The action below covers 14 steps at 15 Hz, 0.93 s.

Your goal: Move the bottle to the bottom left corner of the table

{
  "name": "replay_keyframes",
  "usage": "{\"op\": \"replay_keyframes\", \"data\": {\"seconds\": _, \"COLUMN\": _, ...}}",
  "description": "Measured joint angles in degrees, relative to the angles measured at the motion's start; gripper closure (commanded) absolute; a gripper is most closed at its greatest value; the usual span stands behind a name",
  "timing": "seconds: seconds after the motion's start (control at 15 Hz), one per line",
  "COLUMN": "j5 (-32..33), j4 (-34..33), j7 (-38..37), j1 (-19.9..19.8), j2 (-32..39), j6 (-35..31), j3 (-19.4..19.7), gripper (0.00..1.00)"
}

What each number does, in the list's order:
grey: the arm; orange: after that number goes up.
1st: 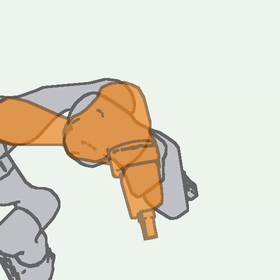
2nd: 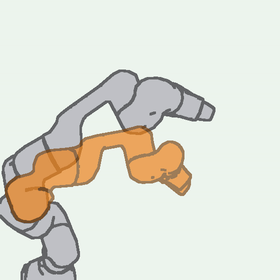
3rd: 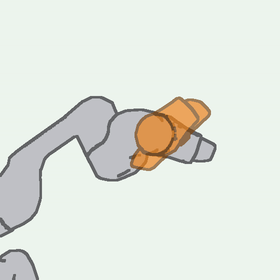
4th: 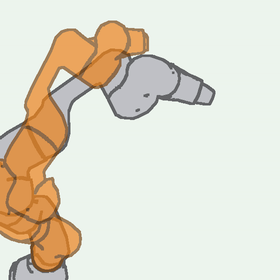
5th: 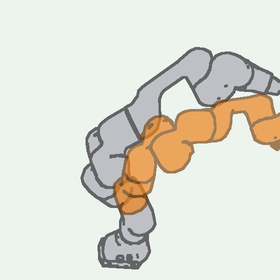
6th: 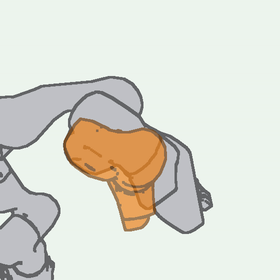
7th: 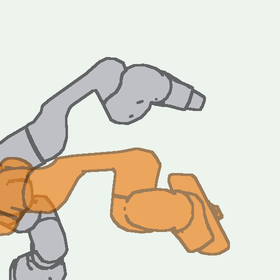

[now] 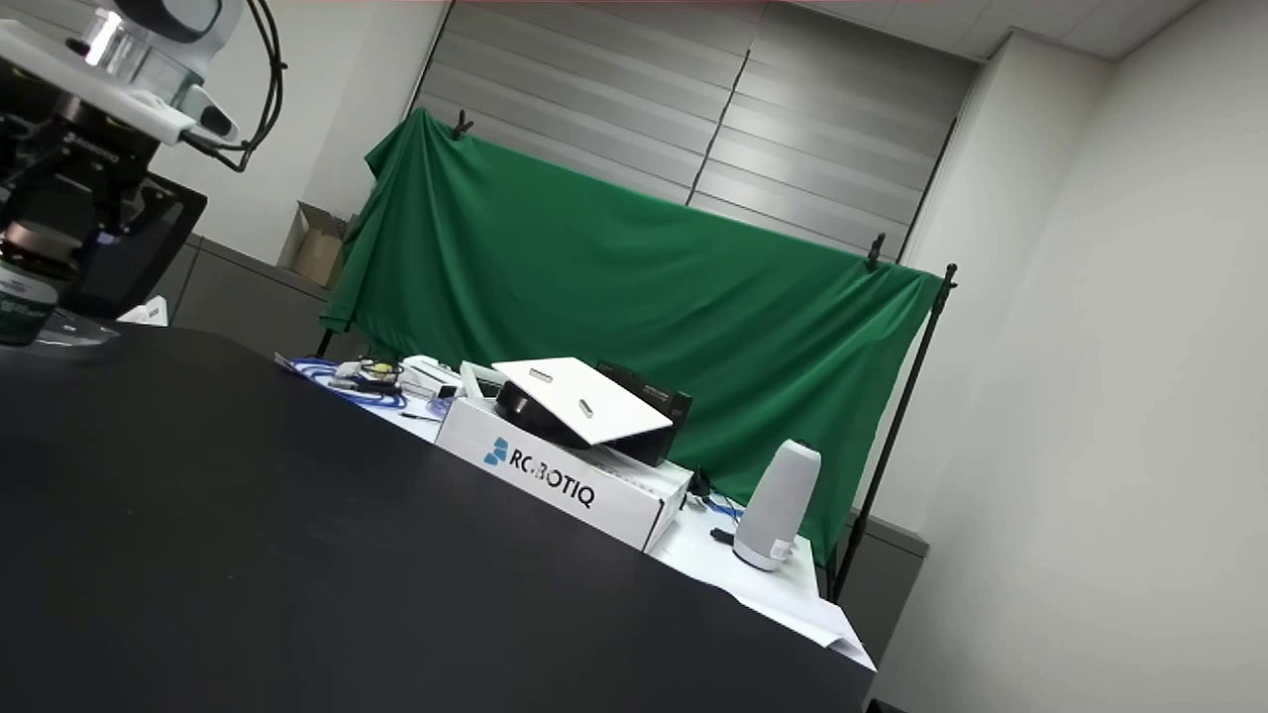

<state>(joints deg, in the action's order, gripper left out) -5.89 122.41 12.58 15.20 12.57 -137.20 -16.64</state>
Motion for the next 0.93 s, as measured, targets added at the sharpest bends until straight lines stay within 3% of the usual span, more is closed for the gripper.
{"op": "replay_keyframes", "data": {"seconds": 0.47, "j5": 0.21, "j4": 9.75, "j7": 0.43, "j1": 0.02, "j2": -2.33, "j6": -8.73, "j3": -0.89, "gripper": 0.64}}
{"op": "replay_keyframes", "data": {"seconds": 0.93, "j5": 0.26, "j4": 14.55, "j7": 0.44, "j1": 0.03, "j2": -3.41, "j6": -12.43, "j3": -1.04, "gripper": 0.64}}
